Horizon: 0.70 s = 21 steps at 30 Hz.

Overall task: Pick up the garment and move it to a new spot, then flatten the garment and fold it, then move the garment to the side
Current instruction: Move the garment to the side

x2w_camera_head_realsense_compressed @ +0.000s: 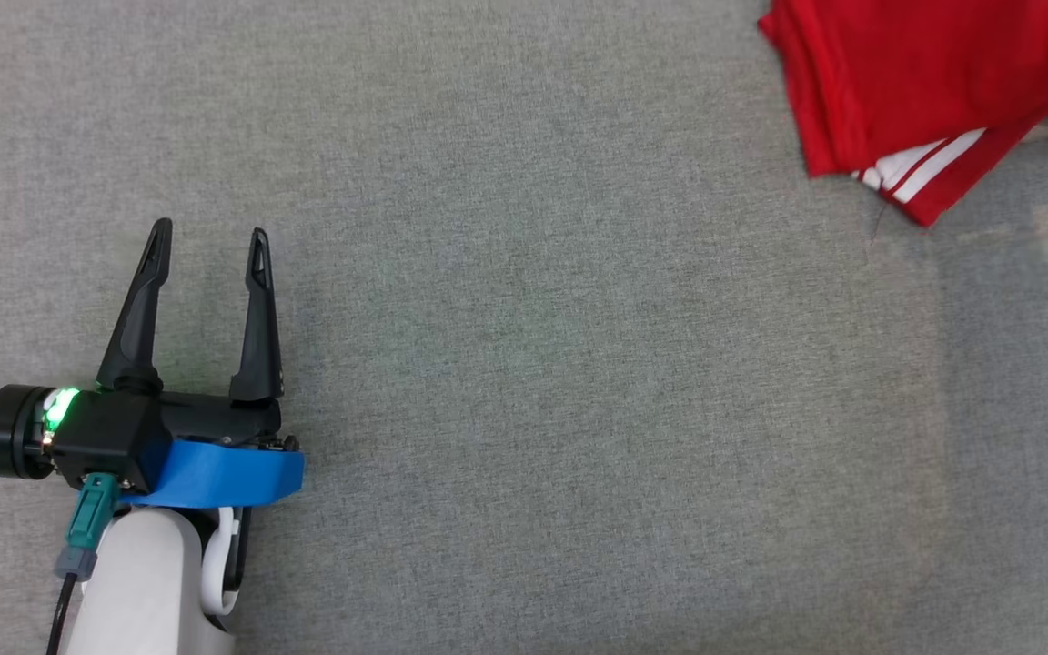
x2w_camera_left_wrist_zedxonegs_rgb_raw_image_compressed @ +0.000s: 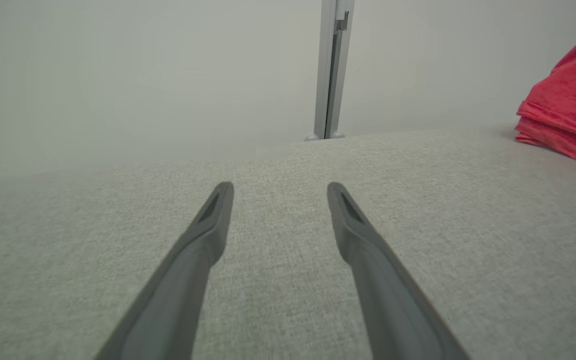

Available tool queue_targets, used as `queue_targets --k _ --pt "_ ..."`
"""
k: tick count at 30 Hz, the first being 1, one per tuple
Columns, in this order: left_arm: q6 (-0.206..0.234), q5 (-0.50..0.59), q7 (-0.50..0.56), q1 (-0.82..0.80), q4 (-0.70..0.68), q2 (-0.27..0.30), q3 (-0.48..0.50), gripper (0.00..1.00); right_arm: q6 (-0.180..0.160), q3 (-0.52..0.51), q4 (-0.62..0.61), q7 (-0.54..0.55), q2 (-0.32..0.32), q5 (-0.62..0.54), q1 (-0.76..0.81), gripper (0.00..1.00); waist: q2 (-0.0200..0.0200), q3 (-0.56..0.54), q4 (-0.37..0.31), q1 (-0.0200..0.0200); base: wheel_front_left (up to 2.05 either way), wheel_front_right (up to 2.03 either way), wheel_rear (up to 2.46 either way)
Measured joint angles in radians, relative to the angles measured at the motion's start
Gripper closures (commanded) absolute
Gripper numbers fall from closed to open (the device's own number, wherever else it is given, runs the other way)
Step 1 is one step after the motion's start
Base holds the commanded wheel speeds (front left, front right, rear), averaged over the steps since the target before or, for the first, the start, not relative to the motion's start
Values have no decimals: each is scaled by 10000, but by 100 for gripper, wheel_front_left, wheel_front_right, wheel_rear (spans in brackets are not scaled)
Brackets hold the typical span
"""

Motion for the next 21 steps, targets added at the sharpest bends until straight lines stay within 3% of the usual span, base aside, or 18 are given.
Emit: queue_targets --k 10,15,21 --pt "-2 59 0 -224 -221 130 -46 0 2 -234 928 744 -1883 874 -407 100 0 460 -295 -2 0 0 0" --pt "-4 69 0 -350 -382 217 -102 0 2 -234 1862 938 -2207 821 -910 100 -1 683 -409 -3 0 0 0" --pt "-15 69 -13 -447 -426 259 -199 0 2 -761 3122 1258 -1994 382 -1373 100 -3 897 -391 -3 0 0 0"
